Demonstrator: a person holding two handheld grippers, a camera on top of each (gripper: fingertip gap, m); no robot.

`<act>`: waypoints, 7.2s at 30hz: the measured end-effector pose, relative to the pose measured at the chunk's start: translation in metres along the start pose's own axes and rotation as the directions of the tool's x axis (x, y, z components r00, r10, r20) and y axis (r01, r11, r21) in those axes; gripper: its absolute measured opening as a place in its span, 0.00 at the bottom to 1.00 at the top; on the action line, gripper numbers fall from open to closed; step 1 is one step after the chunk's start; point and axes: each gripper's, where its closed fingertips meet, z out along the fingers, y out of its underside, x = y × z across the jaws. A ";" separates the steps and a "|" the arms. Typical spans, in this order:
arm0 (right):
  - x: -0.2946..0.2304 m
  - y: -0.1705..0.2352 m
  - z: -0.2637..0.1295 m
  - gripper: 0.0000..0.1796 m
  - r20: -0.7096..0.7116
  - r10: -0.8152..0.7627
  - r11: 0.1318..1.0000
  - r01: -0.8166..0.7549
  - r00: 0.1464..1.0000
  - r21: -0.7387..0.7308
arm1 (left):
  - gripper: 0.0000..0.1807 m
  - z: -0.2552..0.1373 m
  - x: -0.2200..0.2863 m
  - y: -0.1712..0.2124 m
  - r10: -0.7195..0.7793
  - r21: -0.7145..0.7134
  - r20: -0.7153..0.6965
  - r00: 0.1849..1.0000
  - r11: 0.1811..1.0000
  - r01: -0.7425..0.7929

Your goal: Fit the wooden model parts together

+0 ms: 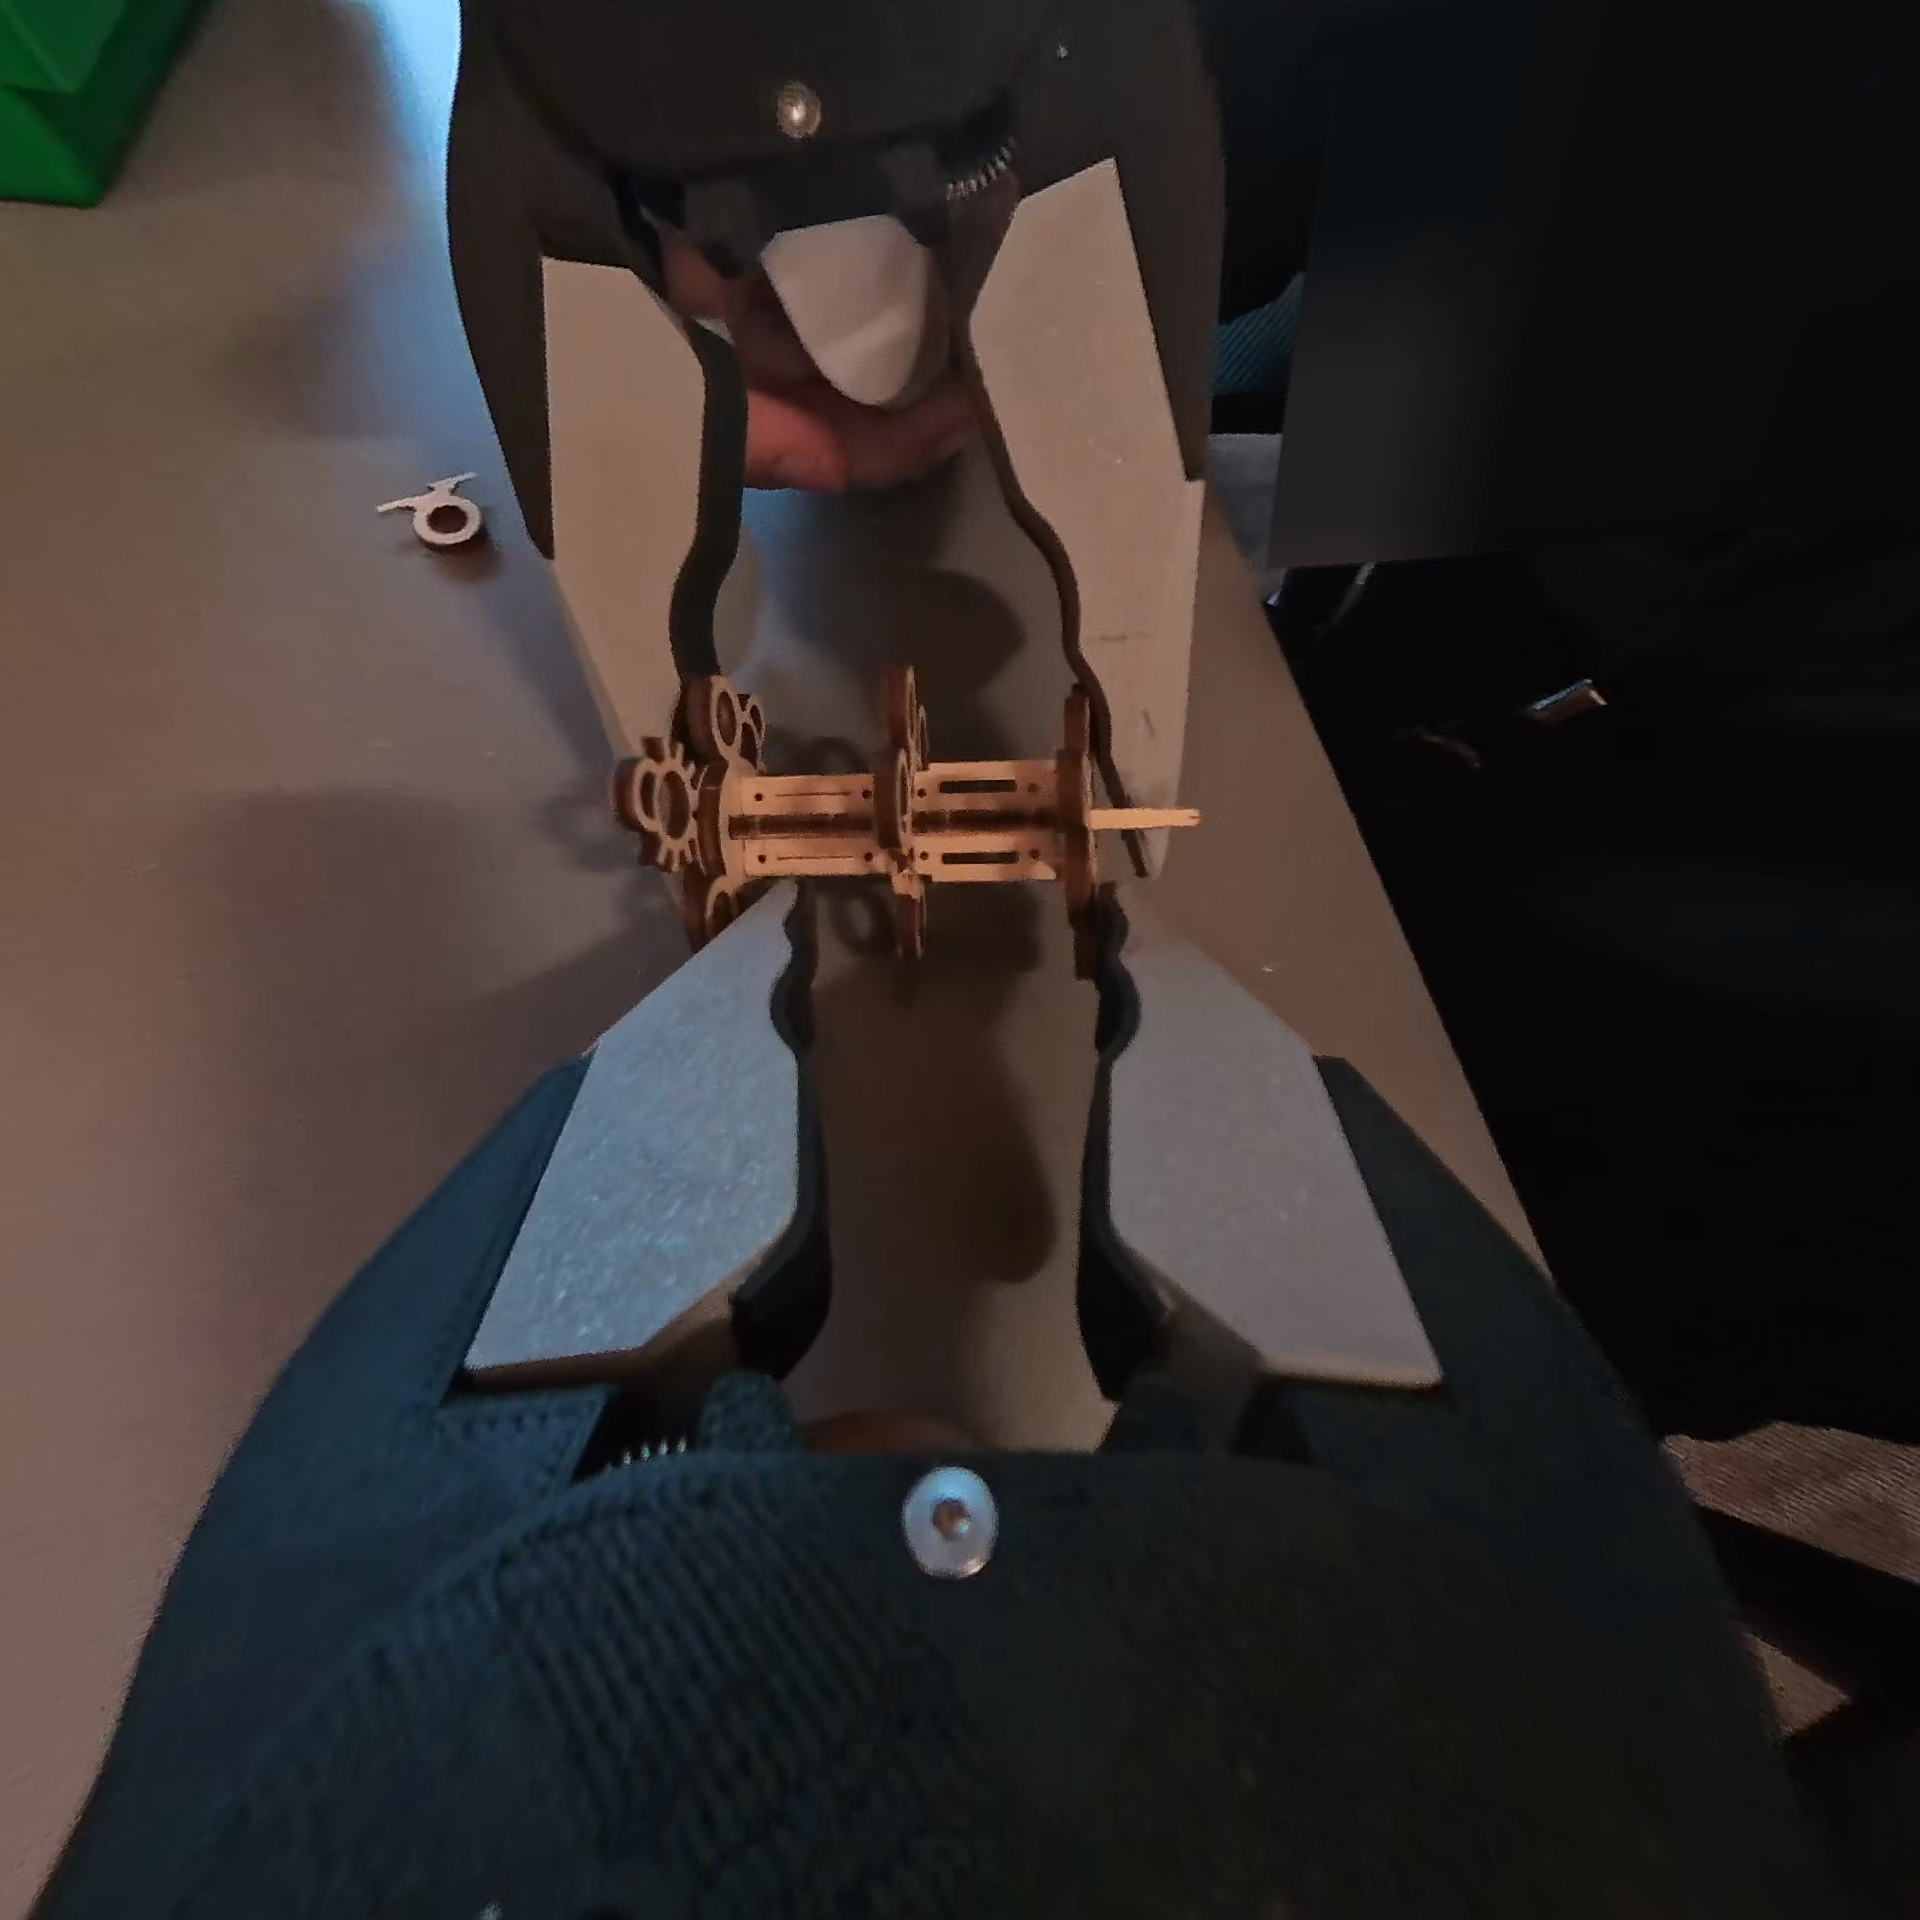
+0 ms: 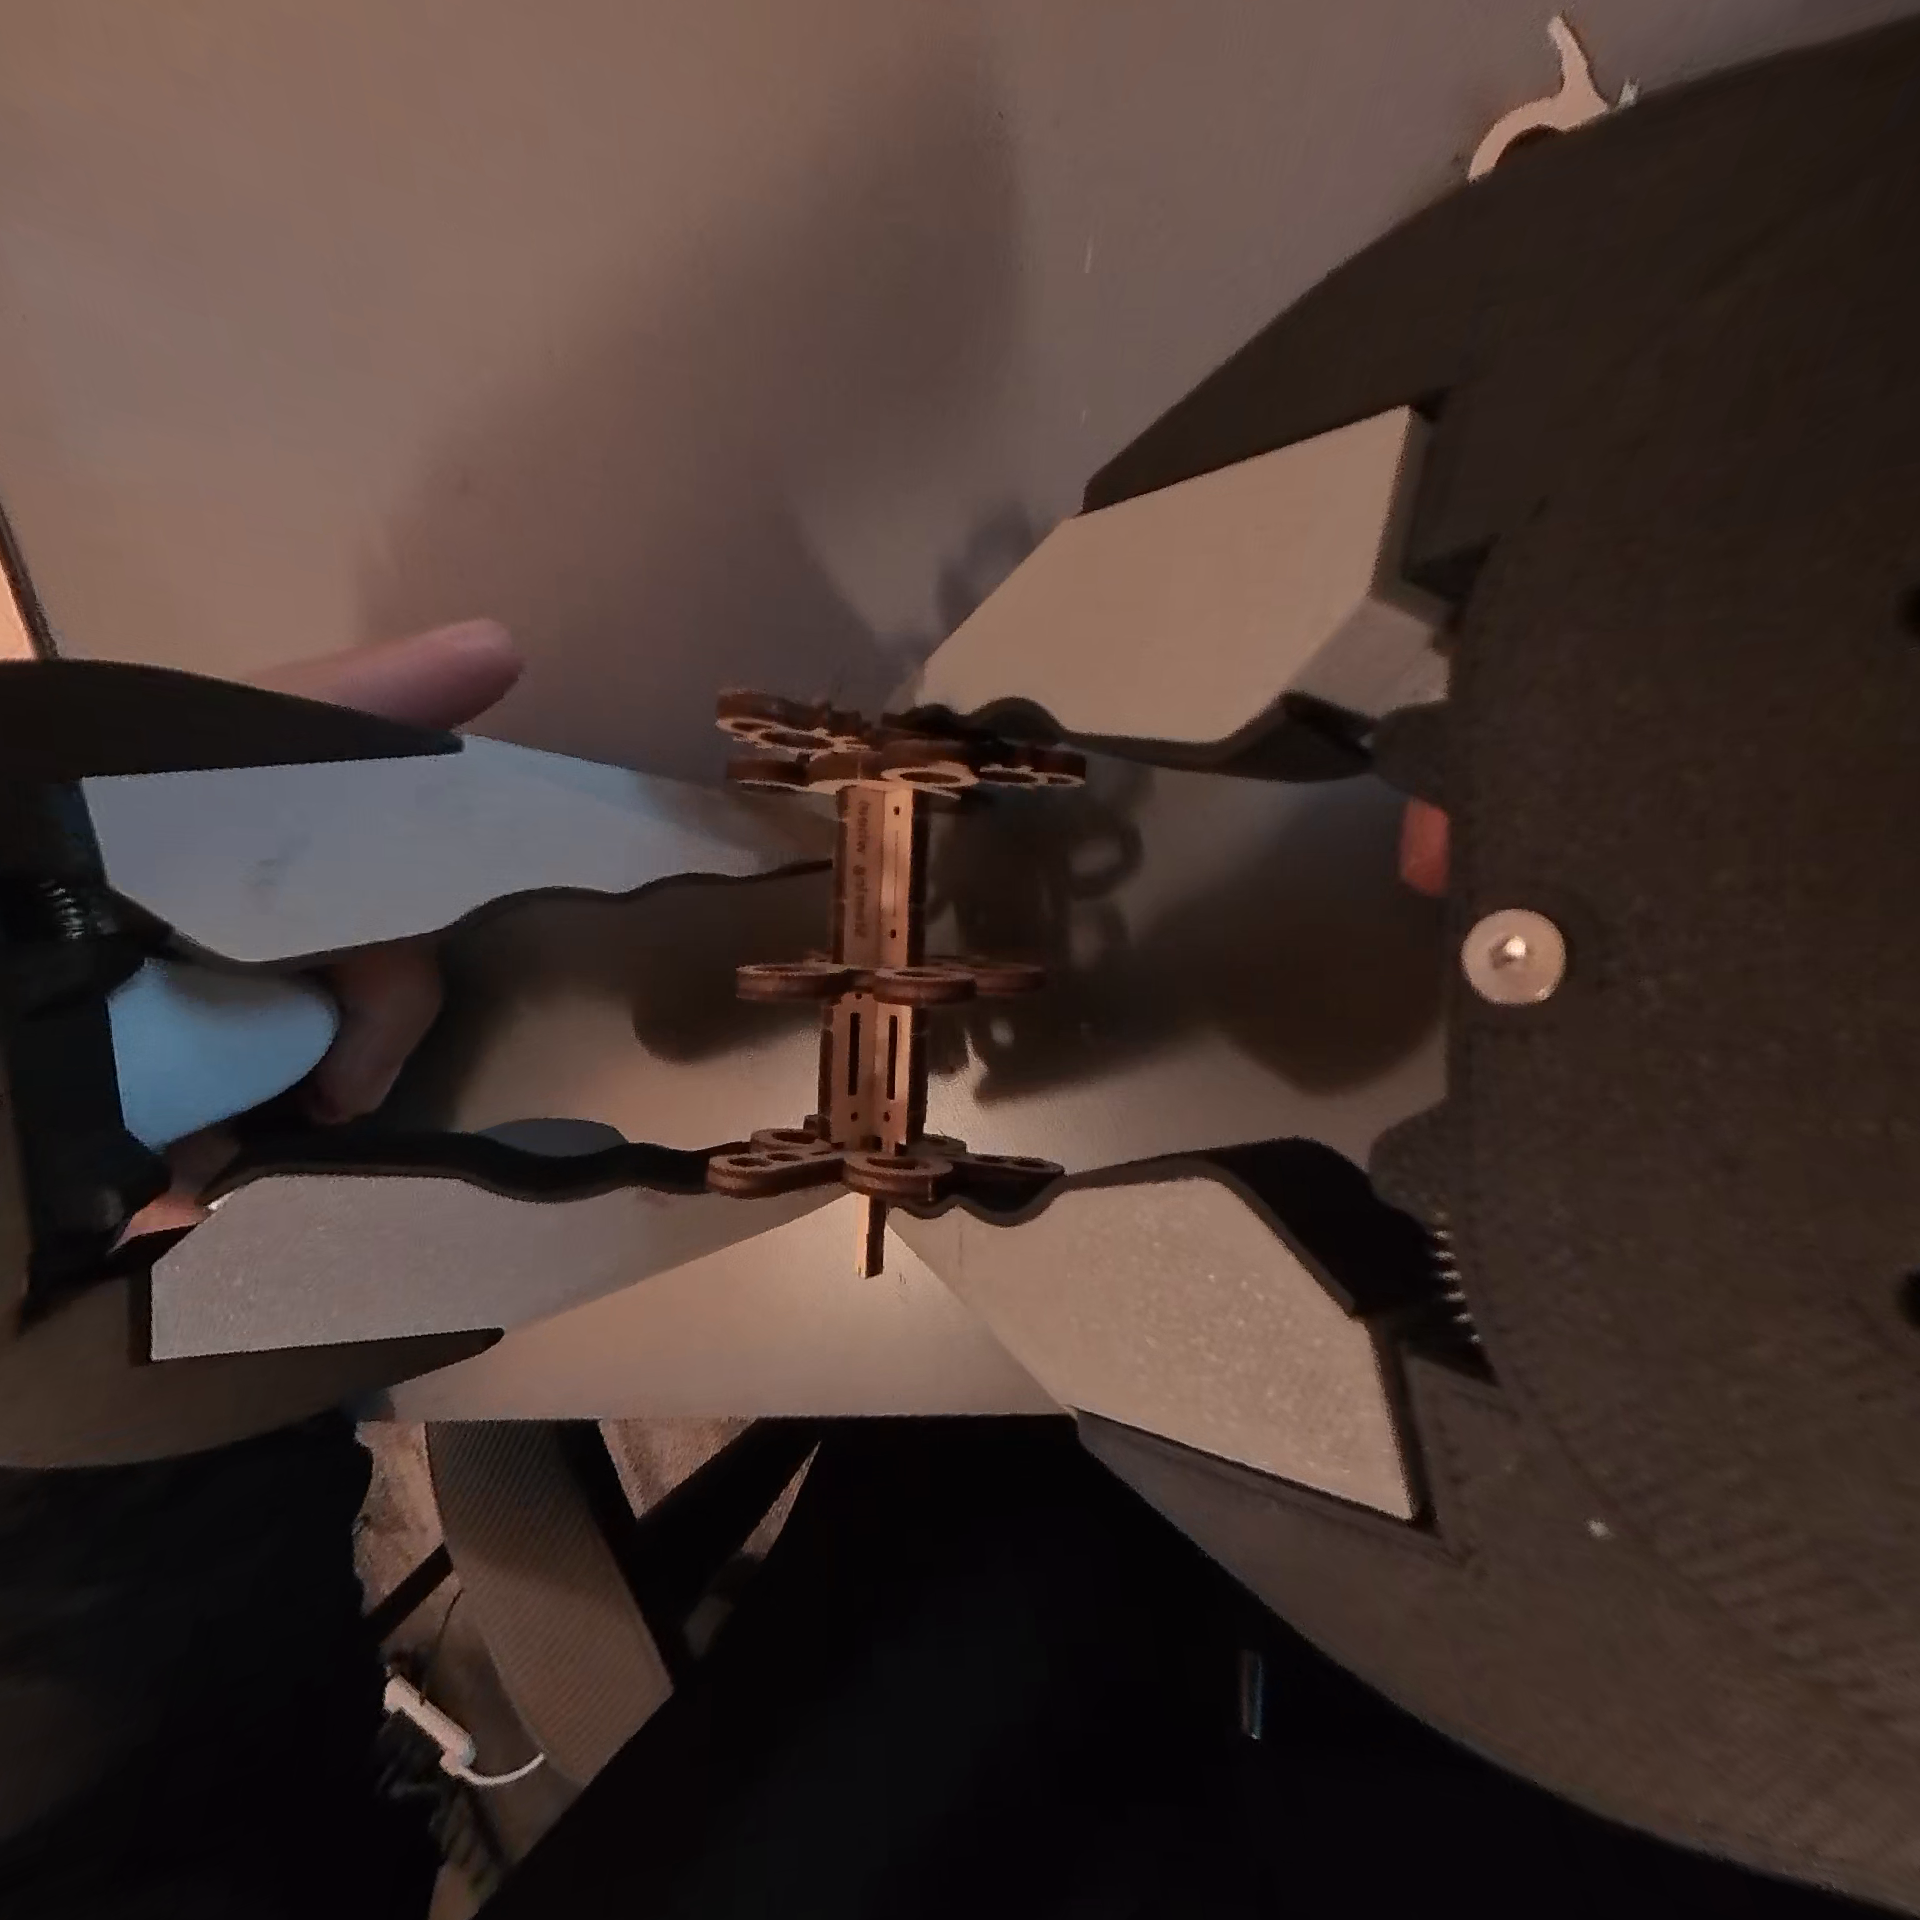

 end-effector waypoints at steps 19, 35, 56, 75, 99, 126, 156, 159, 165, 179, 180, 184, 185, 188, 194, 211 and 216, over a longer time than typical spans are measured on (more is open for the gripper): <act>0.000 0.010 -0.001 0.44 -0.026 -0.159 0.983 0.156 0.987 -0.093 | 0.19 0.002 0.008 0.002 0.024 -0.017 -0.018 1.000 1.000 -0.024; 0.005 0.009 -0.001 0.44 -0.041 -0.165 0.984 0.163 0.985 -0.066 | 0.33 -0.005 -0.010 0.008 0.154 -0.122 0.063 0.986 0.982 -0.145; 0.006 0.008 -0.001 0.44 -0.034 -0.159 0.986 0.157 0.987 -0.060 | 0.40 -0.002 -0.018 0.001 0.136 -0.061 0.131 0.982 0.990 -0.129; 0.007 0.008 -0.001 0.44 -0.024 -0.170 0.984 0.168 0.985 -0.060 | 0.40 0.002 -0.019 0.002 0.168 -0.054 0.140 0.976 0.985 -0.162; 0.010 0.006 0.000 0.44 -0.039 -0.167 0.985 0.165 0.985 -0.057 | 0.40 0.001 -0.021 0.003 0.160 -0.063 0.146 0.976 0.986 -0.153; -0.002 -0.048 -0.054 0.48 -0.354 -0.422 0.819 0.518 0.835 0.245 | 0.40 -0.045 -0.009 -0.056 0.342 0.294 0.529 0.777 0.785 -0.545; -0.053 -0.080 -0.062 0.43 -0.378 -0.536 0.639 0.655 0.755 0.404 | 0.40 -0.052 0.029 -0.081 0.341 0.547 0.436 0.833 0.635 -0.546; -0.054 -0.079 -0.061 0.43 -0.382 -0.543 0.636 0.663 0.748 0.395 | 0.40 -0.052 0.030 -0.080 0.348 0.543 0.434 0.831 0.635 -0.550; -0.055 -0.080 -0.062 0.41 -0.388 -0.539 0.634 0.663 0.748 0.398 | 0.40 -0.052 0.032 -0.081 0.349 0.553 0.423 0.836 0.632 -0.543; -0.045 -0.082 -0.062 0.47 -0.394 -0.477 0.665 0.615 0.786 0.423 | 0.40 -0.053 0.020 -0.079 0.308 0.532 0.428 0.850 0.674 -0.513; -0.043 -0.081 -0.061 0.49 -0.405 -0.473 0.670 0.618 0.782 0.411 | 0.40 -0.053 0.018 -0.078 0.310 0.518 0.437 0.845 0.681 -0.517; -0.032 -0.078 -0.061 0.51 -0.439 -0.440 0.697 0.606 0.783 0.383 | 0.40 -0.053 0.008 -0.073 0.298 0.463 0.471 0.830 0.718 -0.520; -0.030 -0.079 -0.063 0.51 -0.449 -0.431 0.700 0.604 0.783 0.382 | 0.40 -0.054 0.006 -0.073 0.296 0.447 0.484 0.824 0.726 -0.523; -0.025 -0.078 -0.070 0.47 -0.440 -0.406 0.703 0.582 0.801 0.409 | 0.41 -0.059 -0.001 -0.072 0.292 0.406 0.512 0.808 0.747 -0.527; -0.021 -0.078 -0.067 0.46 -0.437 -0.400 0.712 0.573 0.806 0.406 | 0.40 -0.050 -0.013 -0.059 0.352 0.243 0.564 0.747 0.794 -0.558; -0.016 -0.069 -0.046 0.43 -0.519 -0.512 0.692 0.686 0.685 0.223 | 0.40 -0.037 -0.013 -0.046 0.429 0.045 0.564 0.705 0.837 -0.545; -0.019 -0.069 -0.046 0.40 -0.513 -0.520 0.686 0.692 0.683 0.227 | 0.40 -0.037 -0.011 -0.047 0.420 0.054 0.559 0.715 0.842 -0.536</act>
